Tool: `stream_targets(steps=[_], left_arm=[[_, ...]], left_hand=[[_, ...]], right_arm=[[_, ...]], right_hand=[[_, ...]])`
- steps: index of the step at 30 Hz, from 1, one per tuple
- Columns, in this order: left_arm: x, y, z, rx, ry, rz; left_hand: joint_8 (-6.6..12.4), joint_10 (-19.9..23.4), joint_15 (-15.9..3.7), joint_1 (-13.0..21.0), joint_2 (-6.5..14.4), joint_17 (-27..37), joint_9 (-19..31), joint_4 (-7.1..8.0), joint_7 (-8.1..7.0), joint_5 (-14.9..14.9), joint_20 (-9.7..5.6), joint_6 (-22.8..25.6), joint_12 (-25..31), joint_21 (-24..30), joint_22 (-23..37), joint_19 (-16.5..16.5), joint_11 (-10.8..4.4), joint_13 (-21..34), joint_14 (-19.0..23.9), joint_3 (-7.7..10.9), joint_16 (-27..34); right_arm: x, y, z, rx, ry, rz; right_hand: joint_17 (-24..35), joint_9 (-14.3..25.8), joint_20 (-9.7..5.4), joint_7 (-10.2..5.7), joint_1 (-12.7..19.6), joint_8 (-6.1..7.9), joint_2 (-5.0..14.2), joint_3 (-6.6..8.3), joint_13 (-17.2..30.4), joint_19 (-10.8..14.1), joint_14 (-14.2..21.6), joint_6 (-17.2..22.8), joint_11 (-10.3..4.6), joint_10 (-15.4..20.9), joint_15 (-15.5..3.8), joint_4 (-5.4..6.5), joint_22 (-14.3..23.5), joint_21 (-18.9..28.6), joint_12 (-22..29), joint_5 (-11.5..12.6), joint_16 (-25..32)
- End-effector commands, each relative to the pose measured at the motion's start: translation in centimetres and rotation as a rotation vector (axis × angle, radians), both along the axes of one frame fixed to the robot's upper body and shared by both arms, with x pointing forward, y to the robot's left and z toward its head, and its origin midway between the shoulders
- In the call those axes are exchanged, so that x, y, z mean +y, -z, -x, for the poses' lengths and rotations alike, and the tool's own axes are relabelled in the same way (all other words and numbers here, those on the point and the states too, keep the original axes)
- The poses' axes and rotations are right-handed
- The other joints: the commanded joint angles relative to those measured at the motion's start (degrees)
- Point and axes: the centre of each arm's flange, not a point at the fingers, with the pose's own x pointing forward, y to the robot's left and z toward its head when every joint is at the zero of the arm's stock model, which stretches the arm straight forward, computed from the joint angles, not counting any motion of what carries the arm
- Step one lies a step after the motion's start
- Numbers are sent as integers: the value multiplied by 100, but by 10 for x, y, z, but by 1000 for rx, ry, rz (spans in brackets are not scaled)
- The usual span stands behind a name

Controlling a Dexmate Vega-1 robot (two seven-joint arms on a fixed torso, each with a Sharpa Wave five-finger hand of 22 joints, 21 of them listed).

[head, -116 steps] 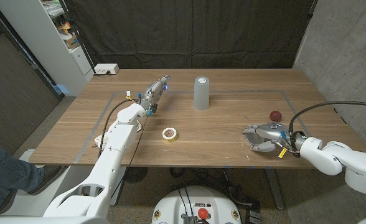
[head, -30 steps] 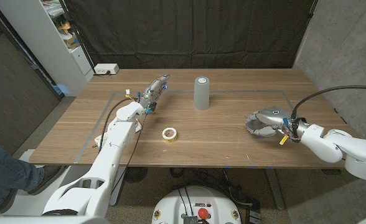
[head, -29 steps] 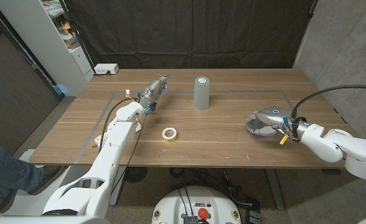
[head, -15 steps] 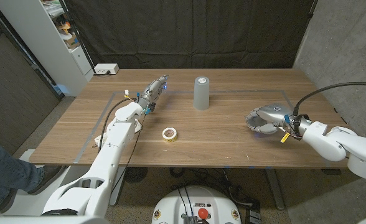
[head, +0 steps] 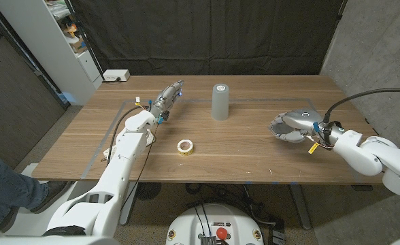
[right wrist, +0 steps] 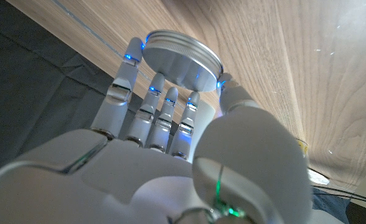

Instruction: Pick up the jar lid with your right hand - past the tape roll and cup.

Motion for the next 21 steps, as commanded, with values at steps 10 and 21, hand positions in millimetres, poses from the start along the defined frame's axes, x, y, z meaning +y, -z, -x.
stream_targets(steps=[10, 21], left_arm=[[1, -9, -3, -13, 10, -1], [1, -9, -4, -13, 14, 1]], left_hand=[[11, -48, 13, -45, 13, 10, 27, -13, 10, 46, 46, 13, 25, 20, 33, -417, -6, 0, -246, 25, 25], [7, -55, 15, -47, 8, 9, 26, -18, -4, 46, 48, 9, 23, 23, 33, -413, 2, -1, -248, 26, 26]], right_arm=[[2, -37, 25, -76, 1, 6], [2, -52, 35, -113, 0, 7]], right_hand=[[42, 14, -135, -34, 70, -22, 96, -52, 8, 210, 80, 10, -29, 26, -356, -9, 22, -37, -34, -22, 6], [44, 16, -138, -34, 81, -36, 108, -65, 9, 217, 112, 21, -41, 39, -377, -7, 23, -50, -43, -33, 7]])
